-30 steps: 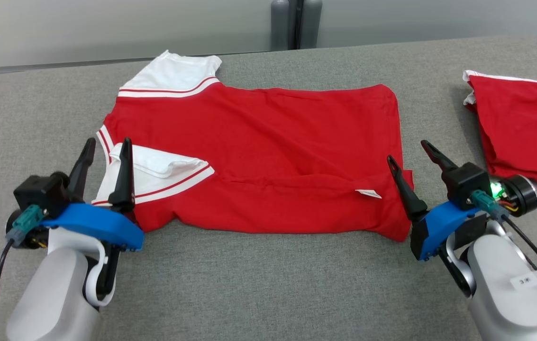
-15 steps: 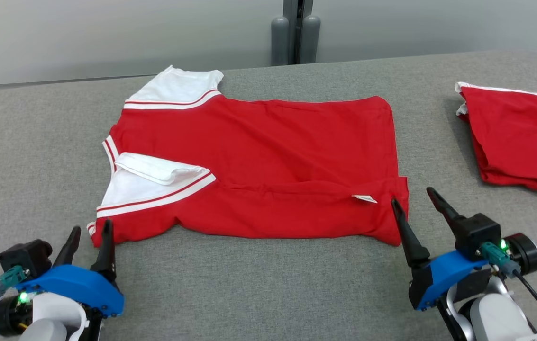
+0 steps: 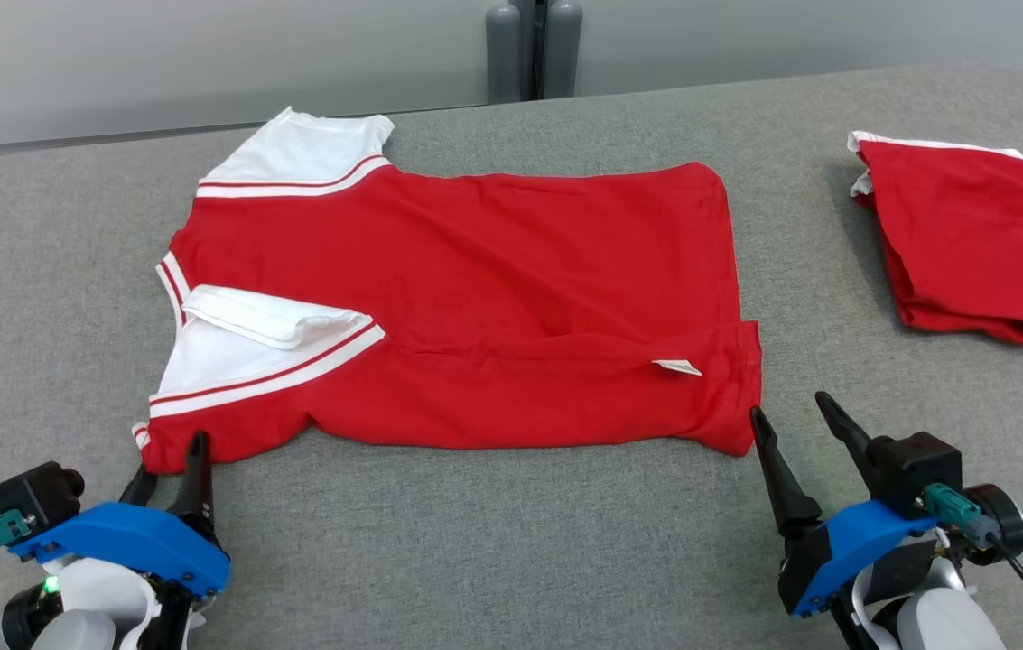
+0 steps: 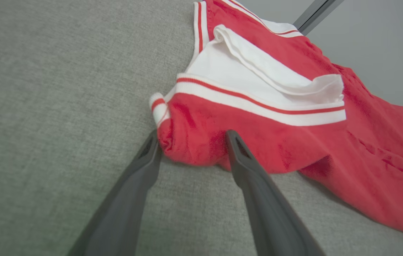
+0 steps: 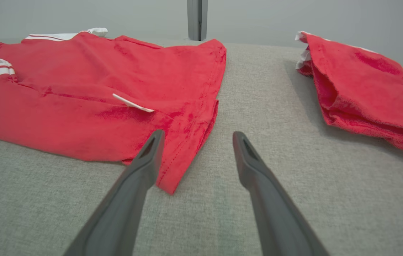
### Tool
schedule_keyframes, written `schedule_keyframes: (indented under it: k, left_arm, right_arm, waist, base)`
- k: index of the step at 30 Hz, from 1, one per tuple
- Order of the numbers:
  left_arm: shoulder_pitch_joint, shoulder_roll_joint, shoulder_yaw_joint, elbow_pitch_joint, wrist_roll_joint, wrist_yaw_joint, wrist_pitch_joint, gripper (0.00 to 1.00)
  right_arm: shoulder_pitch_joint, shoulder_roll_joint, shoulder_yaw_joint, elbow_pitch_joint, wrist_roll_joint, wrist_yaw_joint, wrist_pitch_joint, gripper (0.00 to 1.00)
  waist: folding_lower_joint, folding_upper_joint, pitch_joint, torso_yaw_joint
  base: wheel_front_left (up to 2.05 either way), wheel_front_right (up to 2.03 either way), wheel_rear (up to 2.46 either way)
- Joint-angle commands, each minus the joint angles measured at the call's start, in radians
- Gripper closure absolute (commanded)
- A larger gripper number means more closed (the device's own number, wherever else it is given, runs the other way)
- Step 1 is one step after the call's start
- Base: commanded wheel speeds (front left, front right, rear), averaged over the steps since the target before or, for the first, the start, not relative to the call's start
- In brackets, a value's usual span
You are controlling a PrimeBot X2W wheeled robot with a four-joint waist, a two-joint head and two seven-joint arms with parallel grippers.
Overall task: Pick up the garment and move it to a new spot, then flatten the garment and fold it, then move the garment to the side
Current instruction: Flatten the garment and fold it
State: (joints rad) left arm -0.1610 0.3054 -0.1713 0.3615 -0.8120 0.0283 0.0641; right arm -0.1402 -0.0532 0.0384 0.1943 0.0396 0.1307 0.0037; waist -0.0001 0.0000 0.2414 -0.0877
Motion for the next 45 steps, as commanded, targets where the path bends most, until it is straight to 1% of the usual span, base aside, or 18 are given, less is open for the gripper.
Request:
schedule_keyframes:
  k: [1, 2, 3, 9, 18, 20, 21, 22, 23, 24, 27, 30, 33, 36, 40, 45]
  left_arm:
    - [-0.019, -0.004, 0.009, 0.005, -0.007, -0.006, -0.016, 0.61]
    - [-0.024, -0.007, 0.01, 0.007, -0.004, -0.012, -0.028, 0.94]
    - [-0.031, -0.007, 0.012, 0.008, 0.0, -0.015, -0.043, 1.0]
    - [-0.052, -0.012, 0.007, 0.018, 0.013, -0.038, -0.092, 1.0]
    - [-0.051, -0.021, -0.007, 0.008, 0.021, -0.053, -0.13, 1.0]
    - [-0.05, -0.024, -0.011, 0.005, 0.021, -0.054, -0.139, 1.0]
    - [-0.049, -0.024, -0.012, 0.003, 0.023, -0.055, -0.141, 1.0]
    - [-0.048, -0.025, -0.013, -0.001, 0.024, -0.059, -0.147, 1.0]
    - [-0.046, -0.026, -0.014, -0.002, 0.024, -0.06, -0.15, 1.0]
    - [-0.044, -0.026, -0.013, -0.004, 0.025, -0.062, -0.156, 1.0]
    - [-0.033, -0.029, -0.012, -0.021, 0.024, -0.064, -0.17, 1.0]
    - [-0.018, -0.032, -0.009, -0.051, 0.019, -0.063, -0.184, 1.0]
    - [0.01, -0.026, -0.009, -0.099, 0.021, -0.061, -0.192, 1.0]
    - [0.054, -0.025, -0.013, -0.175, 0.019, -0.054, -0.192, 1.0]
    - [0.147, -0.015, -0.022, -0.309, 0.018, -0.032, -0.168, 1.0]
    - [0.323, 0.01, -0.033, -0.465, 0.005, 0.022, -0.106, 1.0]
  right_arm:
    - [-0.012, 0.003, 0.001, 0.012, 0.013, 0.0, -0.007, 0.0]
    - [-0.018, 0.003, 0.001, 0.022, 0.025, 0.0, -0.009, 0.0]
    - [-0.022, 0.003, 0.005, 0.033, 0.031, 0.0, -0.01, 0.0]
    - [-0.056, 0.003, 0.022, 0.113, 0.072, 0.0, -0.009, 0.0]
    - [-0.1, 0.002, 0.038, 0.259, 0.111, 0.0, 0.018, 0.0]
    - [-0.106, 0.003, 0.046, 0.284, 0.133, 0.0, 0.008, 0.49]
    - [-0.112, 0.003, 0.047, 0.296, 0.141, 0.0, 0.004, 0.66]
    - [-0.117, 0.003, 0.049, 0.304, 0.15, 0.0, -0.002, 0.8]
    - [-0.124, 0.003, 0.05, 0.31, 0.16, 0.0, -0.009, 0.95]
    - [-0.132, 0.003, 0.049, 0.314, 0.162, 0.0, -0.012, 1.0]
    - [-0.156, 0.002, 0.034, 0.307, 0.159, 0.0, -0.022, 1.0]
    - [-0.17, 0.0, -0.003, 0.273, 0.127, 0.0, -0.017, 1.0]
    - [-0.161, -0.014, -0.04, 0.212, 0.105, 0.0, 0.008, 1.0]
    - [-0.122, -0.033, -0.063, 0.131, 0.111, 0.0, 0.054, 1.0]
    - [-0.038, -0.049, -0.08, 0.008, 0.146, 0.0, 0.135, 1.0]
    - [0.098, -0.053, -0.099, -0.112, 0.168, 0.0, 0.227, 1.0]
  waist:
    - [0.0001, 0.0, 0.003, 0.001]
    - [0.0001, 0.0, 0.006, 0.002]
    - [0.0001, 0.0, 0.008, 0.004]
    - [0.0001, 0.0, 0.014, 0.025]
    - [0.0001, 0.0, 0.012, 0.058]
    - [0.0001, 0.0, 0.011, 0.063]
    - [0.0001, 0.0, 0.01, 0.064]
    - [0.0001, 0.0, 0.009, 0.065]
    - [0.0001, 0.0, 0.007, 0.066]
    - [0.0001, 0.0, 0.005, 0.066]
    - [0.0001, 0.0, -0.002, 0.064]
    - [0.0001, 0.0, -0.014, 0.063]
    - [0.0001, 0.0, -0.027, 0.064]
    - [0.0001, 0.0, -0.041, 0.066]
    - [0.0001, 0.0, -0.054, 0.067]
    - [0.0001, 0.0, -0.056, 0.06]
  base:
    - [0.0, 0.0, 0.0]
    - [0.0, 0.0, 0.0]
    - [0.0, 0.0, 0.0]
    - [0.0, 0.0, 0.0]
    - [0.0, 0.0, 0.0]
    - [0.0, 0.0, 0.0]
    - [0.0, 0.0, 0.0]
    - [0.0, 0.0, 0.0]
    - [0.0, 0.0, 0.0]
    - [0.0, 0.0, 0.0]
    - [0.0, 0.0, 0.0]
    - [0.0, 0.0, 0.0]
    - [0.0, 0.0, 0.0]
    - [0.0, 0.0, 0.0]
    - [0.0, 0.0, 0.0]
    - [0.0, 0.0, 0.0]
